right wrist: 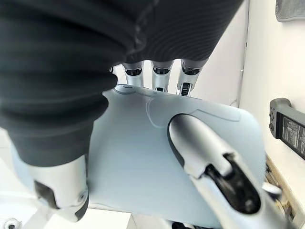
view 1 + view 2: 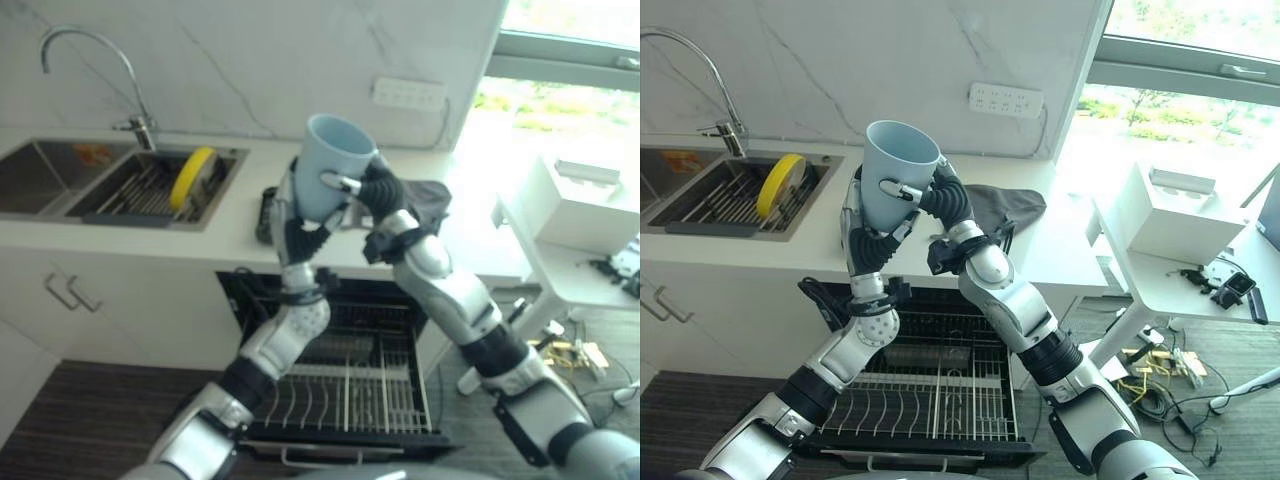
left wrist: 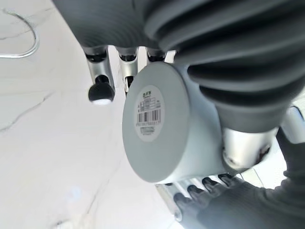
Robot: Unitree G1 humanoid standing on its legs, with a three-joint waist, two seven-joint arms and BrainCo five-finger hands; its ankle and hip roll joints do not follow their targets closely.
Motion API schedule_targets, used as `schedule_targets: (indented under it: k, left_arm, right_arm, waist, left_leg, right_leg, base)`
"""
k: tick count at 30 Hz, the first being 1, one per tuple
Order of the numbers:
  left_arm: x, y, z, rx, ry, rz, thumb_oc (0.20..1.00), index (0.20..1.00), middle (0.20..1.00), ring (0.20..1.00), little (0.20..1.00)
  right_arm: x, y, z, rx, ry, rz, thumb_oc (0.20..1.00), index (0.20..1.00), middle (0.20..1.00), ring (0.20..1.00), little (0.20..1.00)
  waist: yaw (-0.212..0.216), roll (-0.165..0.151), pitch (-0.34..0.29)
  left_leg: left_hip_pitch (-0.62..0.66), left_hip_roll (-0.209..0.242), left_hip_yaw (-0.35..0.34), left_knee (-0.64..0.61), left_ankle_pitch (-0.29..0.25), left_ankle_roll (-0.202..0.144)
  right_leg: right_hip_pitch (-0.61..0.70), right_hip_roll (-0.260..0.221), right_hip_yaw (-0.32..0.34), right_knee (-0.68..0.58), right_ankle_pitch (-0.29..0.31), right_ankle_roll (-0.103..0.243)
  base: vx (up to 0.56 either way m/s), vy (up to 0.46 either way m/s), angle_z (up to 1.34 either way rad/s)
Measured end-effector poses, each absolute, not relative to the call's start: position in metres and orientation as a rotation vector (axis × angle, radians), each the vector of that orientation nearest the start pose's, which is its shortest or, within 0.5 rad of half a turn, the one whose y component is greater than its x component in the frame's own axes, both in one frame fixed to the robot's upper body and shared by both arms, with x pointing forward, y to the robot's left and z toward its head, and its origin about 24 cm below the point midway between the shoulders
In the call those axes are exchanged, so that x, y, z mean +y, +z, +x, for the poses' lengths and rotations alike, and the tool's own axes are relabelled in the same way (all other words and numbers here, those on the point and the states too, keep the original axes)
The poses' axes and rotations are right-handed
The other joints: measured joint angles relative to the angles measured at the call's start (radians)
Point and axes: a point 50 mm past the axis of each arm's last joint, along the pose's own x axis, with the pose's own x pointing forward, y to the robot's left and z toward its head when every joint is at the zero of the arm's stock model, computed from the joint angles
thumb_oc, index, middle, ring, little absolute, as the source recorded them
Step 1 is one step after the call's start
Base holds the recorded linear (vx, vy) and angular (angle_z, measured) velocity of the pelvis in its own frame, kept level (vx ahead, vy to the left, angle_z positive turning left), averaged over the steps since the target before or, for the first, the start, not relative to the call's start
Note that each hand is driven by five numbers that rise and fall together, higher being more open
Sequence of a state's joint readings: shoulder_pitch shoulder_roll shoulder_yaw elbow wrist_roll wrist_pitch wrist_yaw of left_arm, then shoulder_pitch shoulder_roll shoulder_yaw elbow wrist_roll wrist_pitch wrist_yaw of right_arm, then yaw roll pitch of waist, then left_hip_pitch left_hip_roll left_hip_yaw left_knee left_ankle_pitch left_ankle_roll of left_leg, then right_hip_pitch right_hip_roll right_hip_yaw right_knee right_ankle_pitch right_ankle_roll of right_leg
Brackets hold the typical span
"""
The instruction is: Place the dishes in the dishwasher.
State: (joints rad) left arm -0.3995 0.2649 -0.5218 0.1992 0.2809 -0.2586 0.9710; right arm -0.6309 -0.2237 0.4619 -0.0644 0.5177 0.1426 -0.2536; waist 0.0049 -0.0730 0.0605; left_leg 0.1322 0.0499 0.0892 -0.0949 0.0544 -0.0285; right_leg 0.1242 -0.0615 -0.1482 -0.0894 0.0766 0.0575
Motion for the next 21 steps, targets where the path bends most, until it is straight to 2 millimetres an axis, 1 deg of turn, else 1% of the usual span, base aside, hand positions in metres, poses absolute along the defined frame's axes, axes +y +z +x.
schedule_targets:
  k: [5,9,11,12,15,20,21]
  left_arm:
    - [0.091,0.113,0.284,-0.675,0.280,0.301,1.000,1.000,1.000,1.000,1.000]
    - [0.092,0.115,0.284,-0.674,0.261,0.278,1.000,1.000,1.000,1.000,1.000]
    - [0.095,0.116,0.283,-0.661,0.242,0.260,1.000,1.000,1.000,1.000,1.000]
    - [0.097,0.116,0.283,-0.652,0.237,0.244,1.000,1.000,1.000,1.000,1.000]
    - [0.106,0.110,0.278,-0.603,0.212,0.217,1.000,1.000,1.000,1.000,1.000]
    - [0.159,0.104,0.262,-0.517,0.339,0.145,1.000,1.000,1.000,1.000,1.000]
    - [0.165,0.104,0.259,-0.514,0.356,0.140,1.000,1.000,1.000,1.000,1.000]
  right_arm:
    - [-0.044,0.187,0.307,-0.321,0.460,0.083,0.200,0.200,0.200,0.200,0.200]
    - [-0.046,0.187,0.307,-0.335,0.462,0.071,0.200,0.200,0.200,0.200,0.200]
    - [-0.051,0.185,0.307,-0.338,0.454,0.076,0.200,0.200,0.200,0.200,0.200]
    - [-0.058,0.183,0.305,-0.339,0.441,0.077,0.200,0.200,0.200,0.200,0.200]
    - [-0.079,0.173,0.303,-0.321,0.389,0.072,0.200,0.200,0.200,0.200,0.200]
    - [-0.136,0.147,0.287,-0.264,0.249,0.033,0.200,0.200,0.200,0.200,0.200]
    - [-0.143,0.142,0.285,-0.248,0.232,0.025,0.200,0.200,0.200,0.200,0.200]
  waist:
    - [-0.001,0.002,0.010]
    - [-0.002,0.006,0.020]
    - [-0.002,0.004,0.023]
    - [-0.002,0.005,0.028]
    - [-0.003,0.013,0.036]
    - [-0.003,0.041,0.061]
    - [-0.004,0.045,0.065]
  left_leg:
    - [0.000,0.001,0.000,0.000,0.000,0.000]
    - [0.000,0.001,0.001,0.000,0.000,0.000]
    - [0.001,0.001,0.002,0.000,0.000,0.000]
    - [0.000,0.001,0.002,0.000,0.000,0.000]
    - [0.002,0.001,0.002,0.000,-0.001,0.001]
    - [0.005,0.002,0.001,-0.006,-0.002,0.002]
    - [0.003,0.003,0.001,-0.006,-0.002,0.002]
  right_leg:
    - [0.000,0.000,0.000,0.000,0.000,0.000]
    - [0.000,0.001,0.001,0.000,-0.001,0.000]
    - [0.000,0.001,0.001,0.000,-0.002,0.001]
    - [0.001,0.001,0.000,0.000,-0.002,0.001]
    - [0.003,0.000,-0.001,0.000,-0.005,0.003]
    - [0.009,0.001,-0.004,-0.005,-0.009,0.004]
    - [0.010,0.002,-0.005,-0.005,-0.009,0.004]
  base:
    - [0.00,-0.009,0.00]
    - [0.01,-0.038,0.00]
    - [0.01,-0.035,0.01]
    - [0.01,-0.049,0.00]
    - [0.02,-0.060,0.01]
    - [0.01,-0.076,0.02]
    - [-0.01,-0.112,0.03]
